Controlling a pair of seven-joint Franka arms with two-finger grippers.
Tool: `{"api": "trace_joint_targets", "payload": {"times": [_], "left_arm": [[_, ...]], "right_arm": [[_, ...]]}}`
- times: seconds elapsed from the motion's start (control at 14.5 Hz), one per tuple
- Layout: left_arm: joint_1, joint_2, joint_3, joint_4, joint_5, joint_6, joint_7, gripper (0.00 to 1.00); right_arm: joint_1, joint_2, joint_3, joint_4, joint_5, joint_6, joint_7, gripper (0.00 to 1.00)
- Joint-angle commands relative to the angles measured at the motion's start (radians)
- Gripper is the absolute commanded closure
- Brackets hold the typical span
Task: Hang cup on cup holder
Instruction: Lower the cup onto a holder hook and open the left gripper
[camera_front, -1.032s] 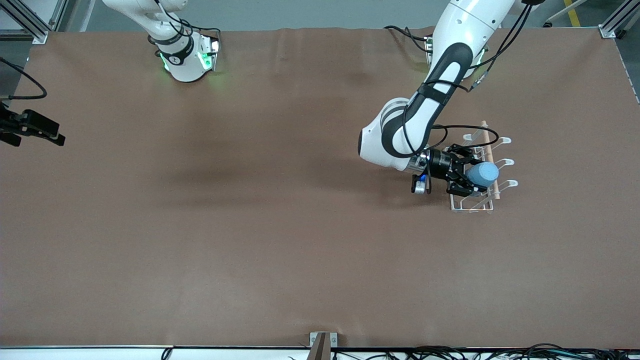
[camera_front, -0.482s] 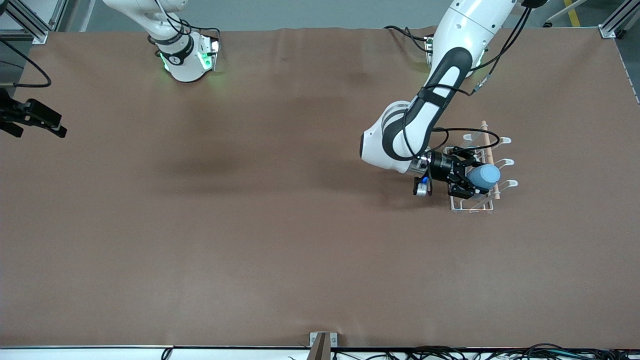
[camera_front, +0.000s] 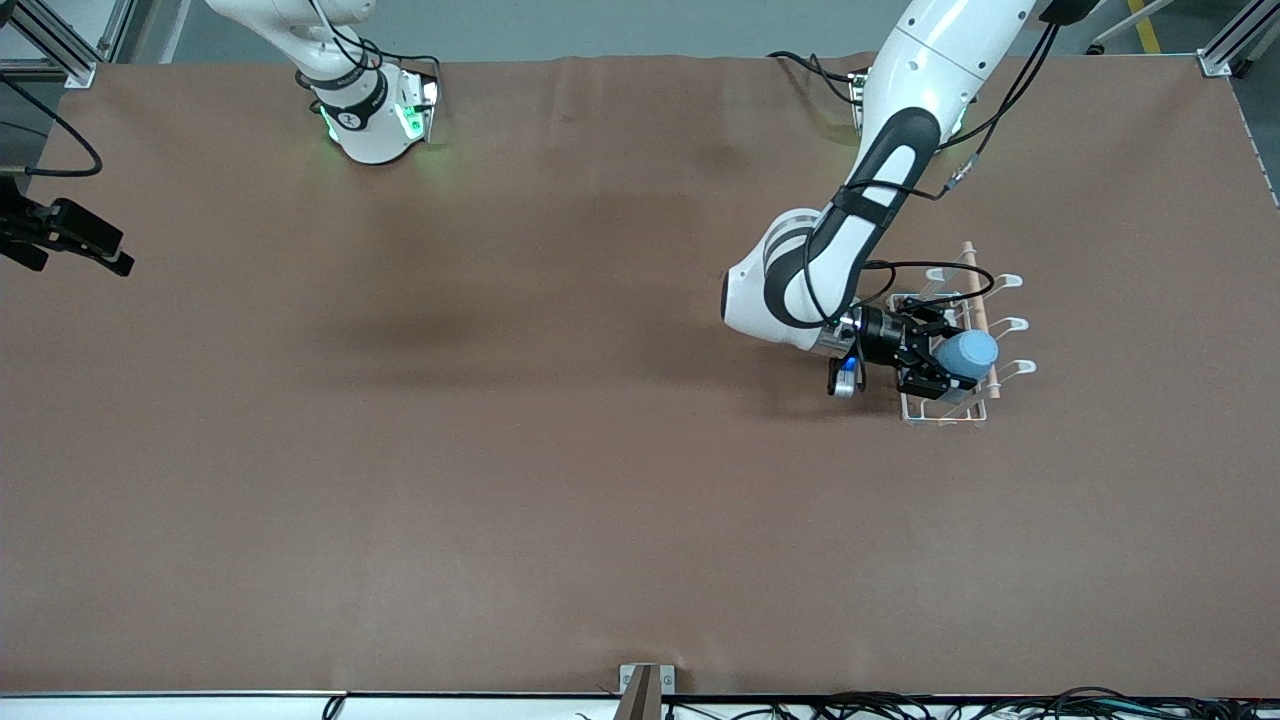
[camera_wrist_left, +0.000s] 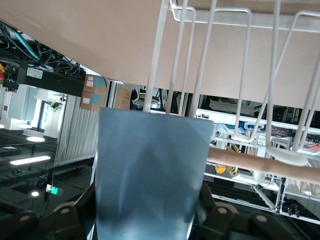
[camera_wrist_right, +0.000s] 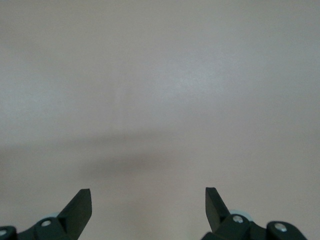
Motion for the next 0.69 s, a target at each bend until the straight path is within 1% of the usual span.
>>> {"api": "trace_joint_targets", "payload": {"times": [0.0,0.21,0.28,0.41,0.62], "left_arm": [[0.002,0.002,-0.005,0.013,0.019,-0.004,-0.045,0.0],[0.004,-0.005,-0.006,0.045,-0.01,-0.004,-0.054,0.0],[-0.001,-0.007,-0.006,0.08,-0.042,-0.004,-0.083,0.0],[0.005,-0.007,-0.005,0.181,-0.163,-0.004,-0.125,0.0],[0.03,-0.007,-0.003,0.348,-0.382,-0.003,-0.127,0.0]], "right_arm": [[-0.005,0.016,0.009,0.019,-0.018,-0.009,0.028,0.0],[-0.007,0.024,0.009,0.03,-0.021,-0.017,0.023,0.0],[-0.002,0.031,0.009,0.045,-0.021,-0.026,0.023,0.0],[0.001,0.051,0.009,0.072,-0.021,-0.047,0.021,0.0],[0.002,0.053,0.009,0.073,-0.021,-0.047,0.008,0.0]]}}
